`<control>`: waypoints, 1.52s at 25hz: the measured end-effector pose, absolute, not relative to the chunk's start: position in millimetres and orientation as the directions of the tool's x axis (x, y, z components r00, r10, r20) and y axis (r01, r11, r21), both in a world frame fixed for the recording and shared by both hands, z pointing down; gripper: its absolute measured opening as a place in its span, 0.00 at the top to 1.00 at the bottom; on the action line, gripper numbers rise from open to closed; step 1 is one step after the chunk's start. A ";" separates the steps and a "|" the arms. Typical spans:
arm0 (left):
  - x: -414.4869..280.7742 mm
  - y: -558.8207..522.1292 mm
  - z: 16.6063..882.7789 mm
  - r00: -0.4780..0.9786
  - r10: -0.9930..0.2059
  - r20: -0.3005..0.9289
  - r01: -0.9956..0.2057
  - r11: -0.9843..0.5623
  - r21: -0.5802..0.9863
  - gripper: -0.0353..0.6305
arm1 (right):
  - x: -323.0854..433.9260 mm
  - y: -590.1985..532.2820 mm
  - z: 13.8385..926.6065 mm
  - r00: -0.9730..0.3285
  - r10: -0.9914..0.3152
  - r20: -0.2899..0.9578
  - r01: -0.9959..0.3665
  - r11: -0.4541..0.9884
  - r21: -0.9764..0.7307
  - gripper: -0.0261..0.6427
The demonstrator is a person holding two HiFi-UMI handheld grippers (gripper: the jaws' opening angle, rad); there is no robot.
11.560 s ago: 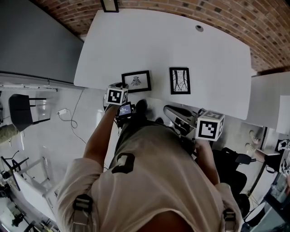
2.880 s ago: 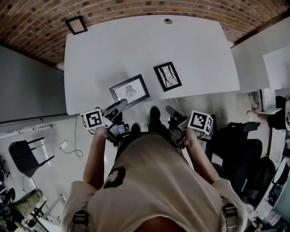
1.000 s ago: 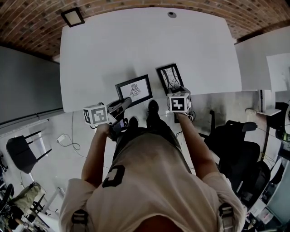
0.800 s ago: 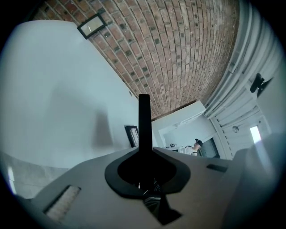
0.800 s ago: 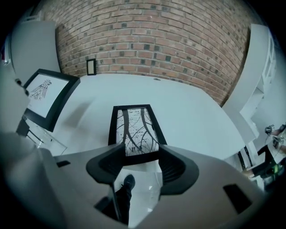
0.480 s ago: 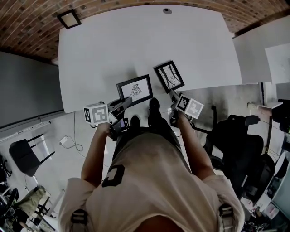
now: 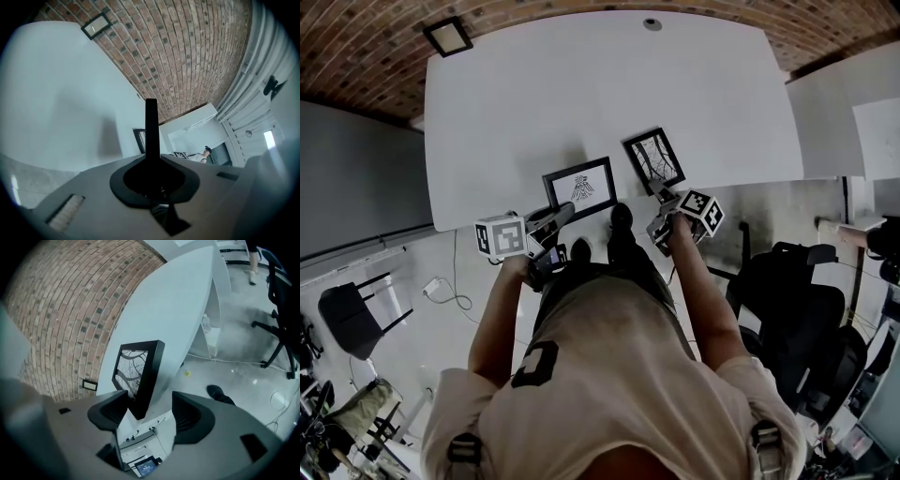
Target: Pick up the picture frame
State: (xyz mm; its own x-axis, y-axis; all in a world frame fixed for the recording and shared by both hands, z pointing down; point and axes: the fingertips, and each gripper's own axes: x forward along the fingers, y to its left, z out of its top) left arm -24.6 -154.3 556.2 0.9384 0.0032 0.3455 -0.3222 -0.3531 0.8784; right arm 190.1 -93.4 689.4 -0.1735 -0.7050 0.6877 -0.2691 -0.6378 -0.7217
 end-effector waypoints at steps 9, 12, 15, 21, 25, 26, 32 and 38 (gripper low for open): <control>-27.9 -156.4 563.3 0.929 -0.001 0.369 -0.346 -0.352 0.870 0.91 | 188.6 -99.2 691.9 -0.193 -0.761 0.619 -0.219 -0.582 -0.783 0.58; -24.4 -153.2 560.4 0.937 0.015 0.350 -0.325 -0.340 0.883 0.91 | 186.2 -97.1 692.5 -0.196 -0.804 0.562 -0.133 -0.546 -0.827 0.61; -28.7 -155.2 566.0 0.928 0.005 0.374 -0.348 -0.348 0.870 0.91 | 184.9 -97.7 692.3 -0.205 -0.839 0.505 -0.078 -0.500 -0.862 0.69; -33.7 -151.6 570.0 0.919 0.012 0.394 -0.365 -0.350 0.862 0.91 | 187.6 -92.3 692.7 -0.177 -0.876 0.450 -0.054 -0.448 -0.893 0.69; -36.5 -149.8 572.4 0.913 0.016 0.407 -0.376 -0.351 0.858 0.91 | 198.8 -96.5 694.4 -0.137 -0.898 0.417 0.027 -0.424 -0.905 0.67; -34.7 -148.6 570.2 0.918 0.018 0.397 -0.367 -0.344 0.864 0.91 | 199.8 -97.7 694.9 -0.141 -0.894 0.425 0.029 -0.432 -0.901 0.67; -35.3 -150.8 570.9 0.917 0.003 0.398 -0.374 -0.338 0.864 0.91 | 197.7 -98.7 701.2 -0.187 -0.867 0.461 -0.001 -0.469 -0.883 0.67; -36.1 -153.3 563.6 0.928 -0.013 0.371 -0.355 -0.328 0.875 0.91 | 189.8 -89.7 692.7 -0.216 -0.872 0.439 -0.033 -0.443 -0.896 0.76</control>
State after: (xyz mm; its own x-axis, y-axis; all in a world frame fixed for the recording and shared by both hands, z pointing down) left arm -36.1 -153.3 563.6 0.9284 -0.0134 0.3714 -0.3550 -0.3284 0.8753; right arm 189.8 -89.7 692.7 -0.2162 -0.8720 0.4393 -0.0335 -0.4430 -0.8959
